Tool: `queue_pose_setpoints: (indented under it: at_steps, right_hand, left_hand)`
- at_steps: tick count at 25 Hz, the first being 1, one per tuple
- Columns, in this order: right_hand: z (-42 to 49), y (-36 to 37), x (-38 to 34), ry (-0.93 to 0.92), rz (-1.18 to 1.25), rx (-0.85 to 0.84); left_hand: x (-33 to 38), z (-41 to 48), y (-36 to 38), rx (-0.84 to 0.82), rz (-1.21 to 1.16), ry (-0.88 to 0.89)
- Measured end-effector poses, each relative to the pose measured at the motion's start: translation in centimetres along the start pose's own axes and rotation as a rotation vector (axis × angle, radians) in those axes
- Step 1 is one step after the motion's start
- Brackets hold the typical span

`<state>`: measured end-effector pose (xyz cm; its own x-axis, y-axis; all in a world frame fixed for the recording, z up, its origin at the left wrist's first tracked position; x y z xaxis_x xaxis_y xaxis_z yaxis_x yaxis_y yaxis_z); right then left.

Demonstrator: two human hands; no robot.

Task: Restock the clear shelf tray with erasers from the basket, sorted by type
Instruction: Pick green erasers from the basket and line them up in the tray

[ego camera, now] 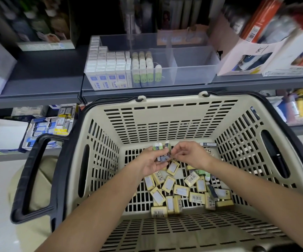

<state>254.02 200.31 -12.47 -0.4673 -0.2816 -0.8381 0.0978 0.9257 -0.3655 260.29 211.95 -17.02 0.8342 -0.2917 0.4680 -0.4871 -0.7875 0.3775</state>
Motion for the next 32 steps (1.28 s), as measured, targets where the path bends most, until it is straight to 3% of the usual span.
queue_pose_setpoints:
  at_steps: [2, 6, 11, 16, 19, 22, 27, 30, 32]
  right_hand:
    - [0.5, -1.6, 1.0, 0.04, -0.065, 0.048]
    - [0.1, -7.3, 4.1, 0.194, -0.444, 0.293]
    - [0.5, -4.8, 6.3, 0.212, -0.673, 0.004]
    - [0.8, -4.9, 6.5, 0.214, -0.792, 0.003]
    - [0.9, -5.6, 5.6, 0.208, -0.741, 0.056]
    - [0.9, -5.6, 3.2, 0.155, -0.492, 0.16]
    - [0.8, -0.8, -0.5, 0.047, -0.107, -0.013]
    - [0.6, -1.1, -0.6, 0.061, -0.021, -0.077]
    - [0.5, -2.9, 0.2, 0.09, -0.092, -0.023]
  left_hand:
    - [0.0, 0.0, 0.0, -0.003, 0.014, -0.012]
    - [-0.2, 0.0, 0.2, -0.03, 0.026, -0.037]
    - [-0.4, -0.1, 0.3, -0.033, 0.043, -0.058]
    - [-0.4, 0.1, -0.3, -0.002, 0.034, -0.071]
    - [-0.6, 0.2, -0.5, 0.003, 0.05, -0.071]
    - [-0.6, 0.5, -0.6, 0.024, 0.033, -0.052]
    - [0.0, 0.1, 0.2, -0.034, -0.057, -0.002]
    - [0.2, -0.1, 0.4, -0.059, -0.045, 0.015]
    - [0.1, -0.1, 0.5, -0.058, -0.018, 0.011]
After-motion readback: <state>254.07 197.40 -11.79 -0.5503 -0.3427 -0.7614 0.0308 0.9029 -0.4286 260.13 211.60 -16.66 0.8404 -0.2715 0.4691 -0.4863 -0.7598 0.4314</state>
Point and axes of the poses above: each hand's wrist, its own z-axis towards the middle knuckle, its own y-axis out of the palm, x = y × z, the point moved 7 cm from there along z, towards the middle knuckle, and after that the axes turned 2 degrees about -y, right-handed, at the moved point
